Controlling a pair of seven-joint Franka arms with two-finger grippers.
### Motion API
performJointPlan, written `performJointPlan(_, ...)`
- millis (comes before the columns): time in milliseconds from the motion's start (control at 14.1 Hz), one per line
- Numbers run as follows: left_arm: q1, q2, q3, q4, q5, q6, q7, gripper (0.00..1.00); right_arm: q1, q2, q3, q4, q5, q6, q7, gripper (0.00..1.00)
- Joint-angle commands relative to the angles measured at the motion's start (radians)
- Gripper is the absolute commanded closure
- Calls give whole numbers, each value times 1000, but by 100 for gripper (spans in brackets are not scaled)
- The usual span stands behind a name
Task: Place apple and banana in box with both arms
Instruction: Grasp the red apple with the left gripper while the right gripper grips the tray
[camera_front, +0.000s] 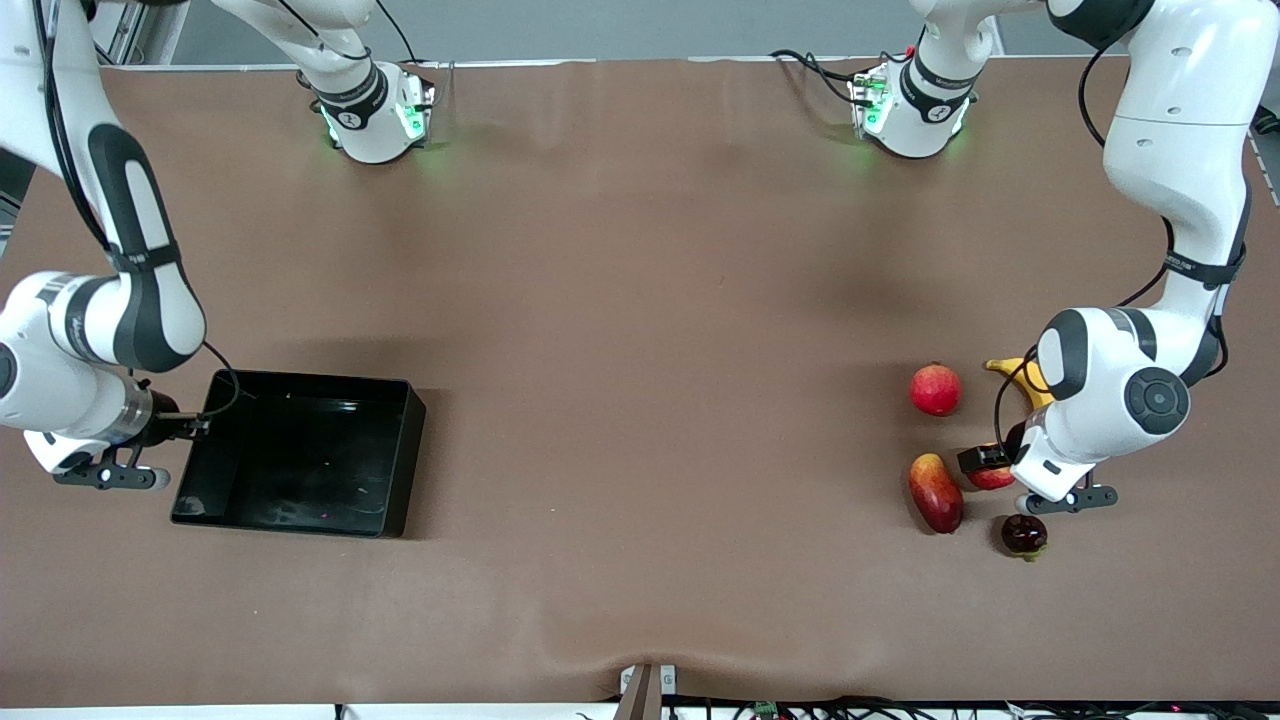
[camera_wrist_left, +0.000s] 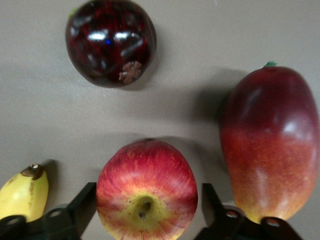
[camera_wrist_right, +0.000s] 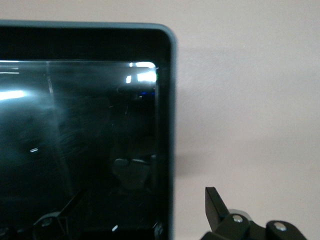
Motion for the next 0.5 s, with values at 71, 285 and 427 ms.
performJointPlan(71,3,-11,-2,-13,19,-3,-2,100,-45,67,19,14,-6,31,-28,0)
performJointPlan(285,3,-74,-2,-27,21,-50,21,100,-51,85,21,13,47,55,-28,0)
performJointPlan(427,1,-138,-5,-27,21,-102,41,100,-50,85,21,13,54,55,-28,0)
